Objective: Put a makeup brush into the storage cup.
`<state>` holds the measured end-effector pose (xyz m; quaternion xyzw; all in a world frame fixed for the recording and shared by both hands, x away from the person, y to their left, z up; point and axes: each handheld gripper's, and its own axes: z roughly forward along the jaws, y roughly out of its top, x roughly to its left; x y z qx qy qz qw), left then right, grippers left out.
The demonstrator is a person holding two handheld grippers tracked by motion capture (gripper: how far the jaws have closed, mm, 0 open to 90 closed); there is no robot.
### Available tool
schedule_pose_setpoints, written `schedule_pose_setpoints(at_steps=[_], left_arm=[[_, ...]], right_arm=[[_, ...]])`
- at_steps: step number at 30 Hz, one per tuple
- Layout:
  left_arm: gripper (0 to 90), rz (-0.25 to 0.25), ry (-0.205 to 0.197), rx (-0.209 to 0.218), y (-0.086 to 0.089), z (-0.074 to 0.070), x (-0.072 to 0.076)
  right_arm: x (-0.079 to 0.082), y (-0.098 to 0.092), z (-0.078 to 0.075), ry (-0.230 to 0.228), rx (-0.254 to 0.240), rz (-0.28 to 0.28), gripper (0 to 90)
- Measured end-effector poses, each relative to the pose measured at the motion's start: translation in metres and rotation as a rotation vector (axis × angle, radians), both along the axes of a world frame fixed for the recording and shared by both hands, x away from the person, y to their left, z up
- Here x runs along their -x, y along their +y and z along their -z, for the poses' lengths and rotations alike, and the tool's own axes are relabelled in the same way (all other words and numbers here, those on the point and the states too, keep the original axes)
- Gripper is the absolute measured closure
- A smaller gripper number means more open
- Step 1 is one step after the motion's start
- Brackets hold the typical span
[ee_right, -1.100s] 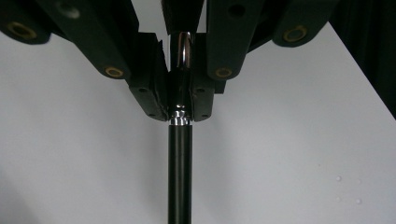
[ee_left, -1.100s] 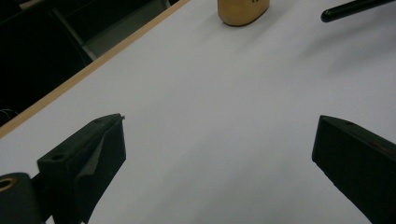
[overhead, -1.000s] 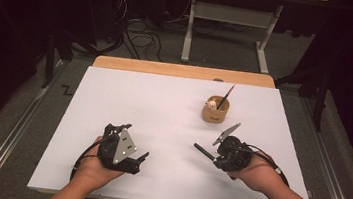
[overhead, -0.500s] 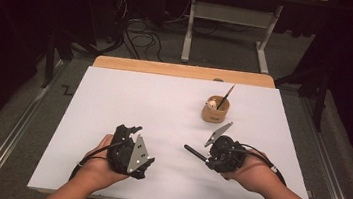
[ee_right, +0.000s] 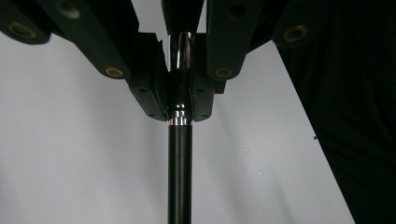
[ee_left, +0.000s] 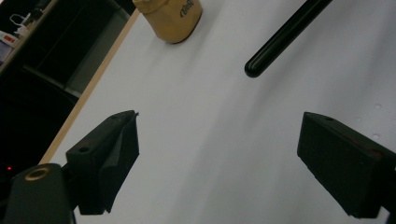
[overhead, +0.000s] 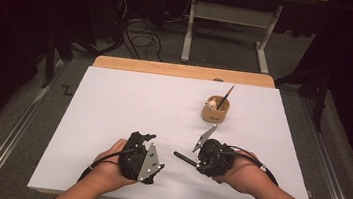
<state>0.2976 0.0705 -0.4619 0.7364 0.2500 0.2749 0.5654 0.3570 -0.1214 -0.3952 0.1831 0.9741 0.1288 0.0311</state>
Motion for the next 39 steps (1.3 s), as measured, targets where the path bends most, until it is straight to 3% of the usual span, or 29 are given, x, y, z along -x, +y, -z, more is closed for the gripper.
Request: schedule_pose_setpoints(at_steps=[4, 18, 29, 39], left_arm=[[17.5, 0.023, -0.022, -0.027, -0.003, 0.003, 0.003], [20.7, 0.055, -0.041, -0.019, -0.015, 0.008, 0.001], [31.2, 0.077, -0.034, 0.003, -0.016, 0.008, 0.003], [37.8, 0.099, -0.033, -0.018, -0.018, 0.012, 0.003]], right_arm=[[0.001, 0.004, -0.001, 0.005, 0.013, -0.025, 79.3], [0.003, 0.011, -0.005, 0.028, -0.014, -0.069, 79.2], [0.003, 0.018, -0.006, 0.032, -0.029, -0.088, 79.2], [0.004, 0.019, -0.003, 0.042, -0.033, -0.086, 79.2]])
